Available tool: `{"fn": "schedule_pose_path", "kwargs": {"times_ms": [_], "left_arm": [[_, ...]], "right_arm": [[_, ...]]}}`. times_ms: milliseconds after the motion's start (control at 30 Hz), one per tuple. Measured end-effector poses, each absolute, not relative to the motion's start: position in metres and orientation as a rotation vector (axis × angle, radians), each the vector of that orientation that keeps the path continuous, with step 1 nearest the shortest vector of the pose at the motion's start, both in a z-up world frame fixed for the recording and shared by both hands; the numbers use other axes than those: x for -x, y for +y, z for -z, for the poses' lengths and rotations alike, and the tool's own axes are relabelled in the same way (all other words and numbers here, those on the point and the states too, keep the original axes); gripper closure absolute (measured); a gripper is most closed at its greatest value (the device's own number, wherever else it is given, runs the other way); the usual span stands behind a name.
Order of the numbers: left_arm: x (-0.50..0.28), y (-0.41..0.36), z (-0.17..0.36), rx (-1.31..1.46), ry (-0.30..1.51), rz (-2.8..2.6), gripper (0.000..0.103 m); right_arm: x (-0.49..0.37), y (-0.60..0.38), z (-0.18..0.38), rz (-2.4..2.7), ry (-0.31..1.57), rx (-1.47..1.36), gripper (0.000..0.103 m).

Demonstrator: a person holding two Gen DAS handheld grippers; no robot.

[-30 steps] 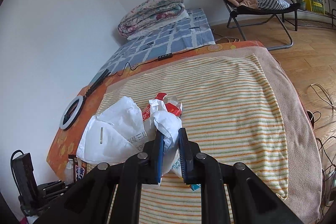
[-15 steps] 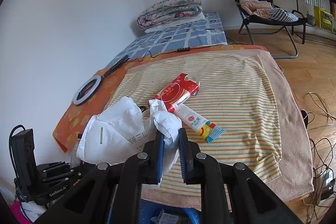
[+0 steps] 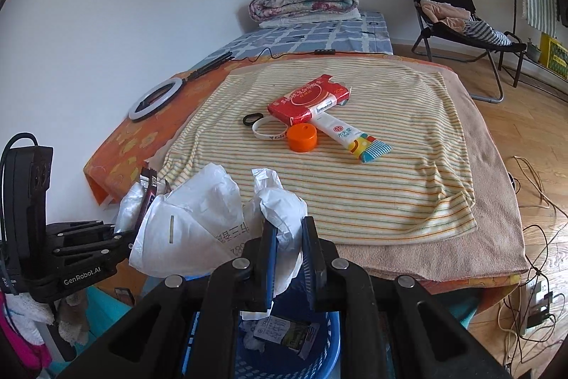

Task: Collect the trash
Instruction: 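Carry both items over the blue basket and open both tools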

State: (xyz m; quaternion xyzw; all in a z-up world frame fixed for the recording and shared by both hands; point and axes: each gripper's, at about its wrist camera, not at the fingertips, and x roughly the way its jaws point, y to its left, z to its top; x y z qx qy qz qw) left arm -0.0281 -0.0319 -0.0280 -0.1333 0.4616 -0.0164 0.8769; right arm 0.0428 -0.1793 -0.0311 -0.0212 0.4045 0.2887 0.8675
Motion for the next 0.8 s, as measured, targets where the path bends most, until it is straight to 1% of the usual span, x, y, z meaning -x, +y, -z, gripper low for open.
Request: {"fn": "schedule_pose_path", "kwargs": {"times_ms": [300, 800], "left_arm": [[0.041, -0.043, 0.052, 0.286, 1.015, 0.043, 0.099], [0.048, -0.053, 0.096, 0.285, 1.124, 0.048, 0.099]], "right_arm": [[-0.014, -0.183, 0.054, -0.608, 0.886, 0.081, 0.091], [0.002, -0.192, 0.111, -0.583, 1.020, 0.085, 0.091]]}}
